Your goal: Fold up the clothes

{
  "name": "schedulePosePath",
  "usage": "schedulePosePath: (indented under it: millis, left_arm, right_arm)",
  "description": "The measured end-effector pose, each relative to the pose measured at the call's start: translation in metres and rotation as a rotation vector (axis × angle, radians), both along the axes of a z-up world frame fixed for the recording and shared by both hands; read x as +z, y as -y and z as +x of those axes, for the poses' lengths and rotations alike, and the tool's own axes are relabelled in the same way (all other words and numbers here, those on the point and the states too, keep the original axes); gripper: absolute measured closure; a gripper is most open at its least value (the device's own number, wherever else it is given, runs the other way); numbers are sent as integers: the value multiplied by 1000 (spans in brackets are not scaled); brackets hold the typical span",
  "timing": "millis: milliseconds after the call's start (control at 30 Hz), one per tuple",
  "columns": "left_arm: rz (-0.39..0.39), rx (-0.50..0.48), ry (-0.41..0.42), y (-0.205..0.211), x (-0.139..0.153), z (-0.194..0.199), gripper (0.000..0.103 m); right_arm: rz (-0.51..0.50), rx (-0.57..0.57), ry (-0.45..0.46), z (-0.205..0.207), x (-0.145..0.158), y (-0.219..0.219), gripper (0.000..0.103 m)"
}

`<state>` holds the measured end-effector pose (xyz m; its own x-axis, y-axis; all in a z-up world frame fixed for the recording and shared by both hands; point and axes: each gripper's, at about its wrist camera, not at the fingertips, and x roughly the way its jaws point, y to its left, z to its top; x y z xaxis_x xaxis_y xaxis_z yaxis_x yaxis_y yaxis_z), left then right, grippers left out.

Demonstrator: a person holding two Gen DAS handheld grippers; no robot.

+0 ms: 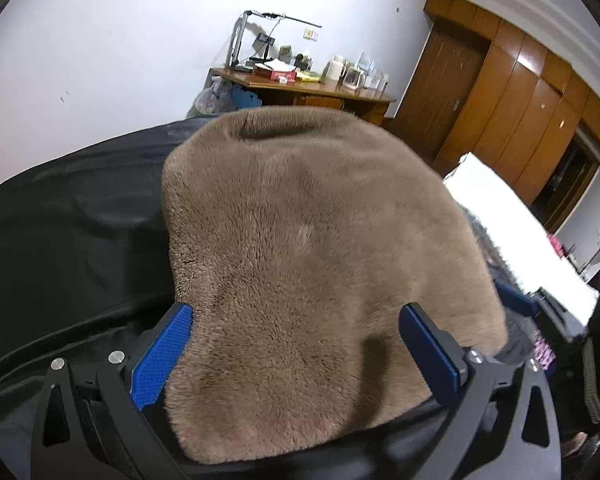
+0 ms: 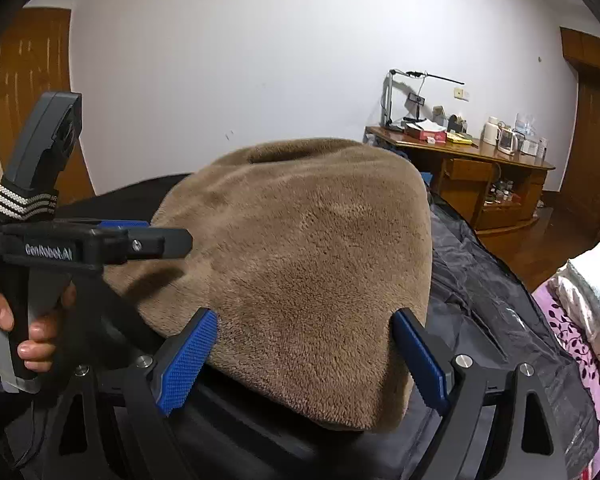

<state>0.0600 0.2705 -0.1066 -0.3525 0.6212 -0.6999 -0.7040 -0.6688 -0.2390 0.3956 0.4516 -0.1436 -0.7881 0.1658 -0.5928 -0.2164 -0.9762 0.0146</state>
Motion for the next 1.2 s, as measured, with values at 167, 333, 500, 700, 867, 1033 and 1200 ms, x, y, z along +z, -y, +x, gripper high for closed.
schedulePosePath:
  millis: [167, 333, 500, 700, 867, 1033, 1200]
  left_arm:
    - [-31, -2, -19, -1, -9, 2, 0]
    - [-24, 25, 46, 7, -16, -5, 0]
    - [-51, 70, 15, 16, -10, 2, 0]
    - [-90, 177, -180, 35, 20, 29, 0]
    - [-88, 256, -310, 51, 44, 52, 0]
    - [-93, 252, -331, 57, 51, 68, 0]
    - [-99, 233, -327, 55, 54, 76, 0]
  right_arm:
    - [20, -2, 11, 1, -8, 12, 9]
    - [53, -5, 25, -40, -2, 30, 4]
    - [35, -27, 30, -77, 4, 24, 4]
    - [-65, -91, -14, -89, 12, 13, 4]
    - [-71, -162, -77, -81, 24, 8, 4]
    - [-59, -176, -110, -73, 34, 19, 4]
    - [-43, -166, -116, -69, 39, 30, 4]
